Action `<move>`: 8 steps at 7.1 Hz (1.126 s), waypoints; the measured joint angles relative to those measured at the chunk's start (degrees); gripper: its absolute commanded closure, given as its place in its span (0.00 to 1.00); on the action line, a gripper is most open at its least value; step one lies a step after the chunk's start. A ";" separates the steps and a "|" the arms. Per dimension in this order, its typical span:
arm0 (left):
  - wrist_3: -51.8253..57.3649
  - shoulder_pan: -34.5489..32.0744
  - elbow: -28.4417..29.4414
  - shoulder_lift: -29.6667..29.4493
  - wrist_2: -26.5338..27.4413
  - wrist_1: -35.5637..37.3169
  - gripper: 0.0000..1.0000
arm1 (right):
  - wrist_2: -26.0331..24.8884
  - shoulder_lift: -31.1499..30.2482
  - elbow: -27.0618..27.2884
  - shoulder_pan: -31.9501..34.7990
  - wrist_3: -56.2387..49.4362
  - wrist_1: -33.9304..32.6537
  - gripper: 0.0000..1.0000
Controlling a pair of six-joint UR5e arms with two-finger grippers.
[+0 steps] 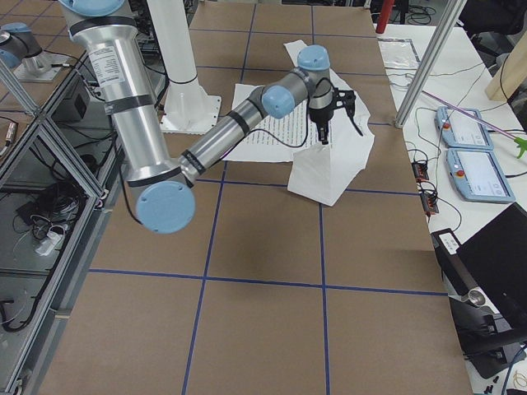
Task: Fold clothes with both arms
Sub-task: 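Lift the grasped sleeve cuff up off the table with the right gripper, then carry the sleeve across the shirt body toward the collar and release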
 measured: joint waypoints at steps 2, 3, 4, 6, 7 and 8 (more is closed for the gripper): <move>0.00 0.00 0.33 0.03 0.00 0.06 0.00 | -6.07 18.25 -9.45 -6.06 10.40 -6.52 1.00; 0.00 -0.02 0.47 0.04 0.00 0.06 0.00 | -9.54 26.23 -15.95 -9.54 15.19 -6.54 1.00; 0.00 -0.06 0.52 0.21 0.00 0.07 0.00 | -13.66 34.48 -25.14 -13.62 20.42 -4.15 1.00; 0.00 -0.08 0.77 0.74 0.06 0.07 0.00 | -24.79 45.48 -43.19 -22.81 28.57 7.06 1.00; 0.00 -0.09 1.00 0.90 0.08 0.07 0.00 | -30.59 47.25 -48.10 -27.13 30.46 12.07 1.00; 0.00 -0.09 1.16 1.04 0.07 0.07 0.00 | -34.66 47.83 -50.61 -30.34 31.57 15.01 1.00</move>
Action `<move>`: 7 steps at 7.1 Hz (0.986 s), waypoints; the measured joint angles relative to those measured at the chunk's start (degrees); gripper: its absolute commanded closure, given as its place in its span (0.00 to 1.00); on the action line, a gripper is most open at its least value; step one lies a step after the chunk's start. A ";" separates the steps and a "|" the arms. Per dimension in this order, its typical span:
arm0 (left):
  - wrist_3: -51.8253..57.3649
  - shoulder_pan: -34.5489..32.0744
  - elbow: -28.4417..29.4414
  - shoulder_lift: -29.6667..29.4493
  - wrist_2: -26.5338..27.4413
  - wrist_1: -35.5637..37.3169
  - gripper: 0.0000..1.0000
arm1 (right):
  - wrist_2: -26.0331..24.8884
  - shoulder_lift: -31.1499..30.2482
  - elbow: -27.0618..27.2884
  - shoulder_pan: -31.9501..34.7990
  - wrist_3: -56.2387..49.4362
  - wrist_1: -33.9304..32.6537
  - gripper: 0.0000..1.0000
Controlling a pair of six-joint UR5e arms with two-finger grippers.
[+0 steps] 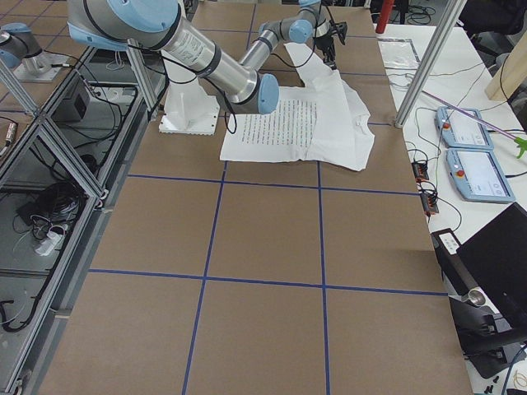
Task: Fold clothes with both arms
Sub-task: 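Carry the sleeve across the shirt body toward the collar and release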
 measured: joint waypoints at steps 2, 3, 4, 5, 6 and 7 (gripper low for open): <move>0.04 0.00 0.20 0.12 0.00 0.00 0.00 | -2.44 0.24 -1.90 -2.52 0.74 2.59 0.05; 0.02 0.00 0.27 0.14 0.01 0.00 0.00 | -2.76 0.32 -2.60 -2.72 0.83 3.79 0.02; 0.02 0.00 0.30 0.14 0.00 0.00 0.00 | -2.96 0.41 -3.17 -2.47 0.87 4.42 0.02; 0.04 0.00 0.29 0.15 -0.03 0.00 0.00 | -3.00 0.52 -3.59 -1.78 0.88 4.68 0.01; -0.02 0.01 0.29 0.09 -0.04 0.00 0.00 | -2.88 0.67 -3.84 -0.89 0.91 4.74 0.01; -0.24 0.08 0.29 -0.24 -0.01 0.00 0.00 | -2.13 0.96 -3.90 0.14 0.85 4.58 0.01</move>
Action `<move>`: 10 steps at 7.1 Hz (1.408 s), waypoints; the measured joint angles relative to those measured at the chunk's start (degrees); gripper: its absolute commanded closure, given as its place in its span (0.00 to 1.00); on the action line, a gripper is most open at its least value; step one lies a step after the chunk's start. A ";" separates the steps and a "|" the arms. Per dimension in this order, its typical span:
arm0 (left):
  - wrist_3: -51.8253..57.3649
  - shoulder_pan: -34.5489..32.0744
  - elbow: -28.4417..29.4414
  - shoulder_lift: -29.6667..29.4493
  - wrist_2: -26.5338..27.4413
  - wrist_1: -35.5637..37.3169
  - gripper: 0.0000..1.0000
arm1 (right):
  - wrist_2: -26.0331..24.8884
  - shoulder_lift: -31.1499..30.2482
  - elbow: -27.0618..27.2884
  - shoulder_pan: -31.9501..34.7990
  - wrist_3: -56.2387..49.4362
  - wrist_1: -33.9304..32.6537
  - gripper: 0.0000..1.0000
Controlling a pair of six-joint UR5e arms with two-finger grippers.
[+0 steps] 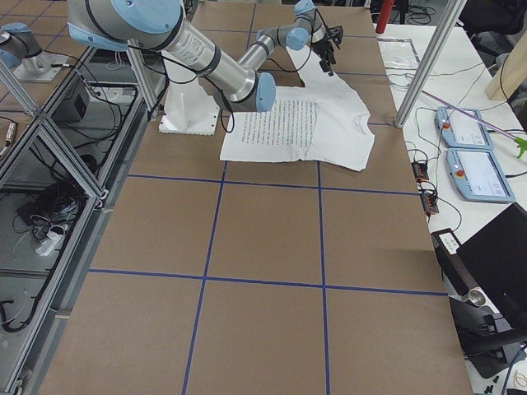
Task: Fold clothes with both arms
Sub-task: 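Carry the sleeve across the shirt body toward the collar and release, then withdraw the right gripper away from the shirt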
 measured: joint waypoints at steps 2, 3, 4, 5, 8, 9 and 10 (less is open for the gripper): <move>-0.11 0.13 0.46 -1.27 -0.05 -0.24 0.00 | 6.34 0.10 1.05 3.85 -1.49 -3.04 0.00; -0.08 0.16 0.88 -1.60 -0.08 -1.24 0.00 | 10.55 -0.75 3.82 6.15 -3.92 -7.43 0.00; -0.15 0.23 1.10 -1.50 -0.02 -3.55 0.00 | 14.50 -3.42 9.22 8.42 -7.15 -12.10 0.00; -0.26 0.71 1.52 -1.14 0.03 -6.35 0.00 | 17.80 -8.05 16.20 10.74 -10.72 -14.92 0.00; -0.46 7.97 5.95 -0.43 1.66 -11.23 0.00 | 30.19 -31.80 40.72 21.50 -31.03 -16.95 0.00; -0.95 10.95 8.28 -0.36 3.39 -14.54 0.00 | 34.46 -39.56 46.45 25.33 -38.99 -16.74 0.00; -2.80 14.12 11.21 -0.22 4.98 -19.49 0.00 | 38.07 -47.02 50.68 29.13 -47.11 -16.29 0.00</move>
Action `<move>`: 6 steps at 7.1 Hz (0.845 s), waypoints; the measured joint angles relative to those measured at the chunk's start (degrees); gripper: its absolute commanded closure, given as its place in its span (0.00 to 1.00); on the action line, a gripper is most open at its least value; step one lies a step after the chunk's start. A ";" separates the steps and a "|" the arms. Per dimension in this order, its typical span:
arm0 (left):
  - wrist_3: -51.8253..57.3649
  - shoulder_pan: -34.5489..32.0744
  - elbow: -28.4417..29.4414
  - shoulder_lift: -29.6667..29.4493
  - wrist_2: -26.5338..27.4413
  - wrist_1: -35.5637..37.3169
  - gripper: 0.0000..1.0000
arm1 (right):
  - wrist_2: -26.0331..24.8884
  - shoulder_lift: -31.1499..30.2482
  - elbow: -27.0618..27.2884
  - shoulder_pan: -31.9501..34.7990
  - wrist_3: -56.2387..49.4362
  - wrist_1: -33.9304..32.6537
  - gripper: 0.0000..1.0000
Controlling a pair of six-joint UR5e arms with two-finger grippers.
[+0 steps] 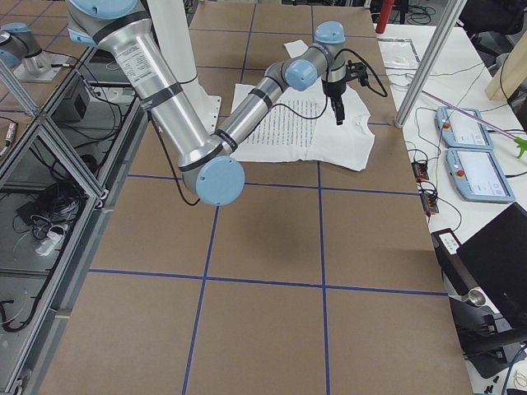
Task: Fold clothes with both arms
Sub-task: 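Withdraw the right gripper away from the shirt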
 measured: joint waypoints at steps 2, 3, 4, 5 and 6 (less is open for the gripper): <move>-8.24 7.92 7.28 0.50 4.72 -14.34 0.00 | 5.71 -12.47 3.25 6.82 -11.85 4.45 0.00; -11.81 11.34 11.50 0.57 6.36 -21.67 0.00 | 8.14 -17.64 3.60 9.46 -14.87 8.46 0.00; -13.51 14.01 14.57 0.62 7.42 -26.39 0.00 | 9.45 -20.90 3.70 10.82 -16.12 11.38 0.00; -14.13 16.21 16.11 0.66 8.31 -28.49 0.00 | 9.97 -22.36 3.69 11.34 -16.54 12.84 0.00; -14.33 18.23 16.79 0.71 9.09 -29.33 0.00 | 10.13 -22.90 3.64 11.53 -16.68 13.40 0.00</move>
